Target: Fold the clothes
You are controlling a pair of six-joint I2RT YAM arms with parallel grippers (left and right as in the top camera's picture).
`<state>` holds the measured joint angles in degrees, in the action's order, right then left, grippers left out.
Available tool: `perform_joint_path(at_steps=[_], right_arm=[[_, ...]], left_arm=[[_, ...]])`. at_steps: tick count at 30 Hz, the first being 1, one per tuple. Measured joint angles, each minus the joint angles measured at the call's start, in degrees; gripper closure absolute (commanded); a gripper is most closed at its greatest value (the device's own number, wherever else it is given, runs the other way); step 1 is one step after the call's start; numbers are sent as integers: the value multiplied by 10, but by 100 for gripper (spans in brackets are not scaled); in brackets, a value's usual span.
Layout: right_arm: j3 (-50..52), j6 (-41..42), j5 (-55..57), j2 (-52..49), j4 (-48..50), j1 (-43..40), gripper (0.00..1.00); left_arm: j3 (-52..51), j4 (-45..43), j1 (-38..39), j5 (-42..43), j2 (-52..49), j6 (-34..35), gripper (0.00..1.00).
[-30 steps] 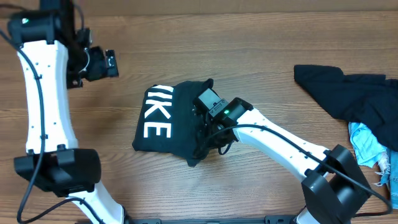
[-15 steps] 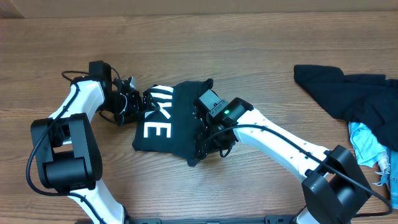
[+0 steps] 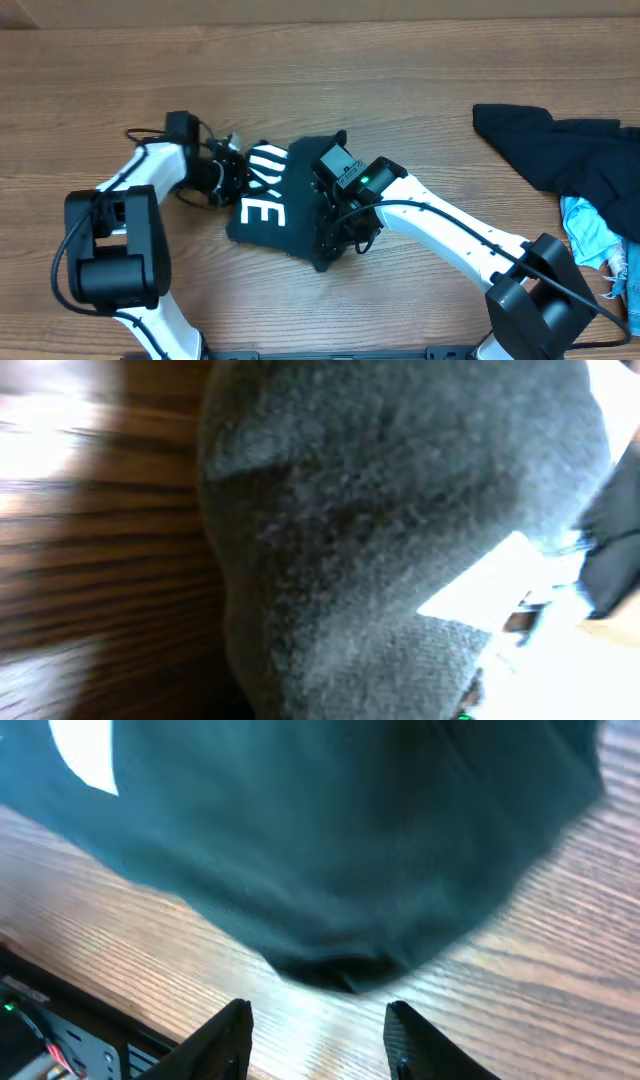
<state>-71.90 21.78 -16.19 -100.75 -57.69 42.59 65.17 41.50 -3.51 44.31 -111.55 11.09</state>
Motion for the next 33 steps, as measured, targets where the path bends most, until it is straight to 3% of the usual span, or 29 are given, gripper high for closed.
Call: perform_joint_path(at_steps=[3, 7, 12, 19, 25, 29, 33], right_arm=[[0, -9, 6, 0, -18, 0, 54], [0, -13, 12, 0, -19, 0, 54], [0, -15, 12, 0, -27, 0, 54], [0, -17, 14, 0, -61, 0, 54], [0, -17, 14, 0, -63, 0, 53], [0, -17, 14, 0, -63, 0, 53], [0, -19, 14, 0, -81, 0, 53]], left_arm=[[-6, -1, -70, 25, 41, 22, 96], [-6, -9, -237, -3, 170, 97, 96], [-5, -41, -377, -30, 143, 142, 96], [-6, -125, -463, 4, -29, 234, 96], [-7, -304, -516, 0, -36, 341, 96], [-7, -319, -515, -33, -37, 393, 96], [-7, -351, -492, -75, -37, 510, 96]])
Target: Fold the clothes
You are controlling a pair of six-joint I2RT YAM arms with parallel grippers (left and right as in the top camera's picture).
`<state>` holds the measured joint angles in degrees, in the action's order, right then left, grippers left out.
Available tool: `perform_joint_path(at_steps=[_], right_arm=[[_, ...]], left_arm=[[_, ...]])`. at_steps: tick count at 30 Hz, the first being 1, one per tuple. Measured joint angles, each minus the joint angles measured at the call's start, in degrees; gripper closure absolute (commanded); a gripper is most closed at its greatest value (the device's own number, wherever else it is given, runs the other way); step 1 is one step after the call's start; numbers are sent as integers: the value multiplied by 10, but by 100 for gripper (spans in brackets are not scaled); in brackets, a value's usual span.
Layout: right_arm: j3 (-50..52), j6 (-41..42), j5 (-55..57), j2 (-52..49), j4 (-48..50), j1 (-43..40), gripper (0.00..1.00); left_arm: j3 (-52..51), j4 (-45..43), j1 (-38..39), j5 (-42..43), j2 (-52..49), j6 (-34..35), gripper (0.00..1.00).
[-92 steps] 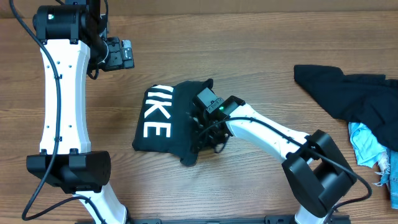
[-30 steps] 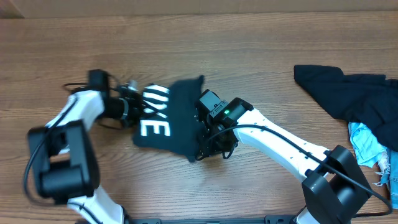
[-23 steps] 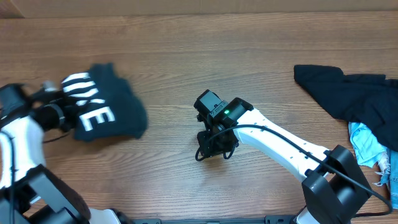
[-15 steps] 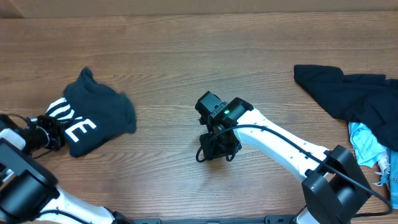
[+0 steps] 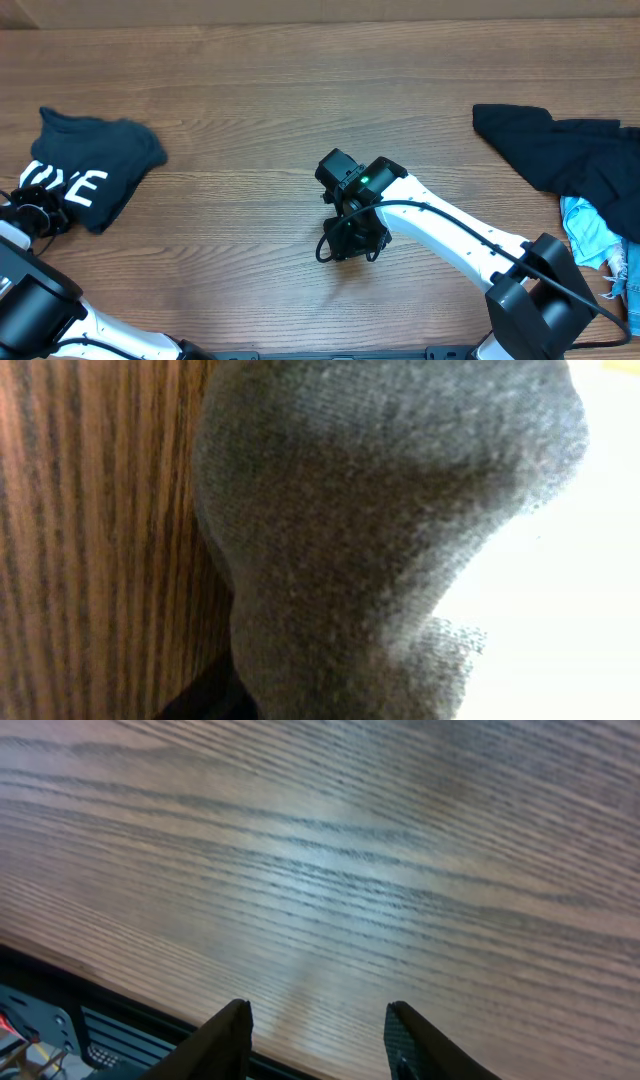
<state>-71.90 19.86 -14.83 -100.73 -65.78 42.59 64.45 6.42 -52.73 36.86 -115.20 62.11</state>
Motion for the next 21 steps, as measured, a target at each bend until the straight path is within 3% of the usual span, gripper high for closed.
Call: perform_joint_path(at_steps=[8, 11, 20, 21], right_arm=[[0, 0, 0, 0, -7, 0, 53], [0, 0, 0, 0, -7, 0, 53], [0, 0, -2, 0, -7, 0, 54], [0, 0, -2, 0, -7, 0, 54]], left_arm=[[3, 20, 89, -35, 0, 60, 95], [9, 57, 100, -23, 0, 64, 45], [8, 124, 32, 61, 0, 29, 40], [6, 112, 27, 69, 3, 19, 35]])
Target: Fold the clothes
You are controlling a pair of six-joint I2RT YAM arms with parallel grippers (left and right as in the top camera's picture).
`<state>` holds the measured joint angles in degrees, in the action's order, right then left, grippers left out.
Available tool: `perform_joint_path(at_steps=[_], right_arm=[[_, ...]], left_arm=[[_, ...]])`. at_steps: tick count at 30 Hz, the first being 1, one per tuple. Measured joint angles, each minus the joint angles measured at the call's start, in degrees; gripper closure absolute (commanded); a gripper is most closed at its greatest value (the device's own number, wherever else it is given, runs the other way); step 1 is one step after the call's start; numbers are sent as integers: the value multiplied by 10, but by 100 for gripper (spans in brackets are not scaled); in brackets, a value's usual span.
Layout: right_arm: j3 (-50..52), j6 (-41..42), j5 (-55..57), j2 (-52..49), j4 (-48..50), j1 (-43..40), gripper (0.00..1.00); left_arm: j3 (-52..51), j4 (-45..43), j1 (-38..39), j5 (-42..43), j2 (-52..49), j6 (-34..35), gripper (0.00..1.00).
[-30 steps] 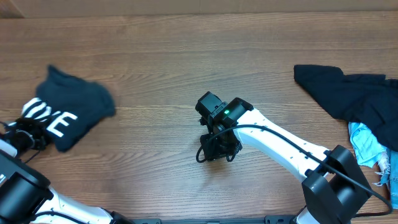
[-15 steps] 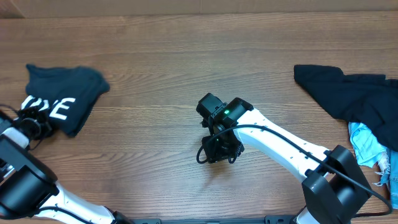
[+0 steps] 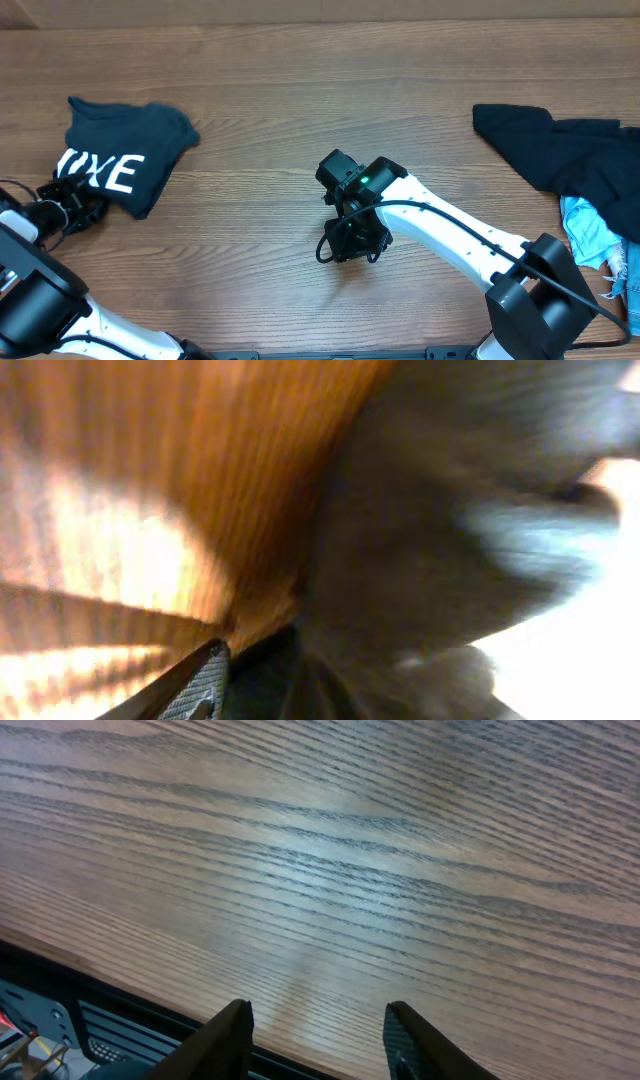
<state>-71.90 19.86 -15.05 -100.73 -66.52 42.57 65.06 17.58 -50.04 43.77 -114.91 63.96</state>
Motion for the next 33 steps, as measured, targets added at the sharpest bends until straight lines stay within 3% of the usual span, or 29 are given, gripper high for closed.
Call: perform_joint_path(at_steps=[1, 2, 6, 8, 10, 12, 13, 16, 18, 21, 24, 30, 33], right_arm=[[0, 0, 0, 0, 0, 0, 53], [0, 0, 0, 0, 0, 0, 54], [0, 0, 0, 0, 5, 0, 53], [0, 0, 0, 0, 5, 0, 53], [0, -1, 0, 0, 8, 0, 54], [0, -2, 0, 0, 12, 0, 56], [0, 0, 0, 0, 14, 0, 63], [0, 32, -2, 1, 17, -2, 80], [0, 47, -14, 9, 29, -8, 87], [0, 55, -28, 24, 28, -17, 87], [0, 57, -35, 34, 26, -20, 87], [0, 59, -42, 34, 25, -20, 86], [0, 60, -42, 34, 25, -20, 87]], left_arm=[[-1, -13, -5, 10, 8, -17, 15], [-2, -20, -9, 18, 19, -31, 5], [-3, -16, -24, 71, 143, -127, 10], [-3, 1, -26, 99, 222, -178, 20], [0, 45, -16, 106, 279, -252, 58], [2, 104, 25, 76, 317, -342, 88], [2, 127, 61, 49, 329, -393, 96], [1, 164, 199, -87, 330, -536, 96], [1, 108, 301, -227, 306, -591, 96], [1, 37, 381, -391, 249, -624, 96], [1, 1, 386, -482, 172, -643, 96], [1, -35, 329, -484, 42, -654, 96], [5, -44, 309, -461, 29, -595, 96]])
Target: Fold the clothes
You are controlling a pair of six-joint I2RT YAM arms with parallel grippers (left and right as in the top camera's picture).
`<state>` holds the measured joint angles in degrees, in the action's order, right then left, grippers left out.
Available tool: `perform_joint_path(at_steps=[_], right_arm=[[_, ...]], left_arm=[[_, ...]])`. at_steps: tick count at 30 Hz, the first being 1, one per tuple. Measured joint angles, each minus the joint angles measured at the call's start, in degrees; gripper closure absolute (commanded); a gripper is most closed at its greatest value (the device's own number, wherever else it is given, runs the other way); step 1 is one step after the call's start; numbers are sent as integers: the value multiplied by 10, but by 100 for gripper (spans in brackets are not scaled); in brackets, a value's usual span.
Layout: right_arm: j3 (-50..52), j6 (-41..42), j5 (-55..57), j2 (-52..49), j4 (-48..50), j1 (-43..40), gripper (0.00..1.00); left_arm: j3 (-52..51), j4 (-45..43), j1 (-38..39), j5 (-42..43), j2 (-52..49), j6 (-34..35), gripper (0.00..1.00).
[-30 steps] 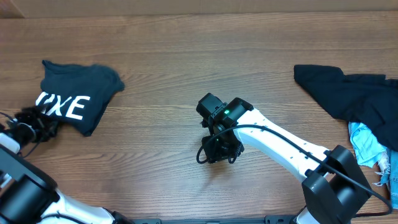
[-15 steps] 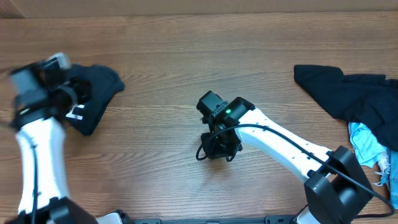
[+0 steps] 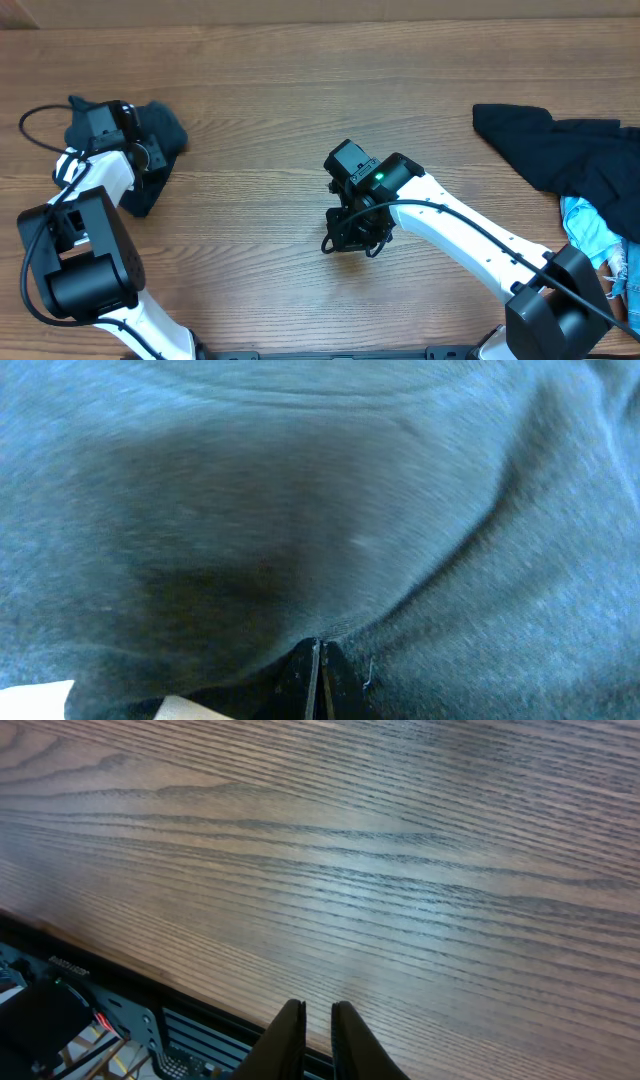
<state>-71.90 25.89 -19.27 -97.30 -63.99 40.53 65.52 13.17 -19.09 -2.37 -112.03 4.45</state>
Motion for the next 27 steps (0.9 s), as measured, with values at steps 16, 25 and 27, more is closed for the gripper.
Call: perform_joint_path(at_steps=[16, 25, 27], right_arm=[[0, 0, -5, 0, -1, 0, 87], [-89, 2, 136, 156, -7, -6, 68], [-125, 2, 161, 207, -43, -29, 68]], left_arm=[[93, 157, -89, 82, -24, 111, 76], [328, 437, -13, 98, 174, 20, 41], [358, 469, 22, 114, 220, 11, 37]])
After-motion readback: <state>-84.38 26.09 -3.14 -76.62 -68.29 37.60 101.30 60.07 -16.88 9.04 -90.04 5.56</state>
